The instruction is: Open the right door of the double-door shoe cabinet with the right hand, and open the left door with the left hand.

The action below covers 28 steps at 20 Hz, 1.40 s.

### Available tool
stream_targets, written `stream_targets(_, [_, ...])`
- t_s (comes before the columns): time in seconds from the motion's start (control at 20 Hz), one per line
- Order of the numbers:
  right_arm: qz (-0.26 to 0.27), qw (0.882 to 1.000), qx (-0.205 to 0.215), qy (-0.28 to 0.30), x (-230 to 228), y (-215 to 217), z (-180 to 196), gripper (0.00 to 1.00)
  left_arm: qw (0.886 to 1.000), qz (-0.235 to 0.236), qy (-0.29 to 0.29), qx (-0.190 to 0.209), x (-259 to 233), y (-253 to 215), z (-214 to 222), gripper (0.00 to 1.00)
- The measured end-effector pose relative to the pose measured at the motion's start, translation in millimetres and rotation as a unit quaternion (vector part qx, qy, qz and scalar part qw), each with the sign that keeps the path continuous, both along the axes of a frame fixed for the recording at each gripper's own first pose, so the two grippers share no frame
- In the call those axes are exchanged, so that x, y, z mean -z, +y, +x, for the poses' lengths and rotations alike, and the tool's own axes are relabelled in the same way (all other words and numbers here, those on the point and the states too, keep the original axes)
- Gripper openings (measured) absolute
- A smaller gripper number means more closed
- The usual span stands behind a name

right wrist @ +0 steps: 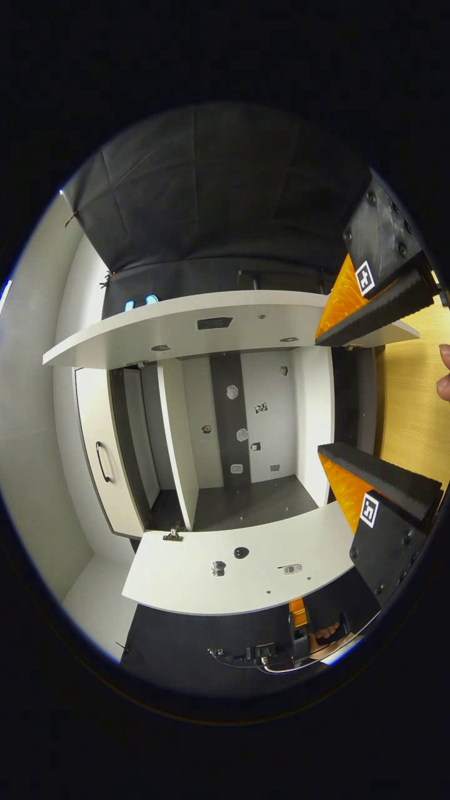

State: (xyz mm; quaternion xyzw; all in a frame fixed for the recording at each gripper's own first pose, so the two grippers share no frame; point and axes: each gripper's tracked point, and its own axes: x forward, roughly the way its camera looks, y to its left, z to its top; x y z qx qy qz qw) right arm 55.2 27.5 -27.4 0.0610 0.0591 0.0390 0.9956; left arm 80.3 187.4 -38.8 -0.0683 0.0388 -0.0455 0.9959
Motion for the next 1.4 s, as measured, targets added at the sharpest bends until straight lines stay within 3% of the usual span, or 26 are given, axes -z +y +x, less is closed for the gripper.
stream_targets(0.45, [-0.005,1.0,-0.004,-0.001,2,0,-3,0.98,1.0,0.0,-0.007,-0.013,-7,2,-10,0.08])
stream_targets(0.65, [-0.005,1.0,-0.005,0.0,6,-2,-4,0.98,0.999,0.011,-0.014,-0.04,-18,4,-31,0.1])
stream_targets(0.75, [-0.005,1.0,-0.007,0.0,6,-3,-5,1.0,0.997,0.028,-0.018,-0.073,-25,14,-47,0.13])
stream_targets(0.8, [-0.005,1.0,-0.008,0.0,6,-3,-4,0.98,0.996,0.034,-0.022,-0.082,-28,14,-51,0.17])
stream_targets(0.95, [-0.005,1.0,-0.013,0.002,7,0,-2,0.98,0.995,0.037,-0.032,-0.088,-39,6,-68,0.59])
stream_targets(1.0, [-0.004,1.0,-0.016,0.003,8,1,-2,0.98,0.995,0.037,-0.034,-0.088,-41,2,-77,0.59])
stream_targets(1.25, [-0.009,1.0,-0.015,-0.004,6,3,-1,0.98,0.996,0.033,-0.031,-0.076,-40,-20,-96,0.97])
stream_targets(1.4, [-0.01,1.0,-0.016,-0.01,4,4,-2,0.98,0.996,0.032,-0.026,-0.084,-36,-33,-98,0.96])
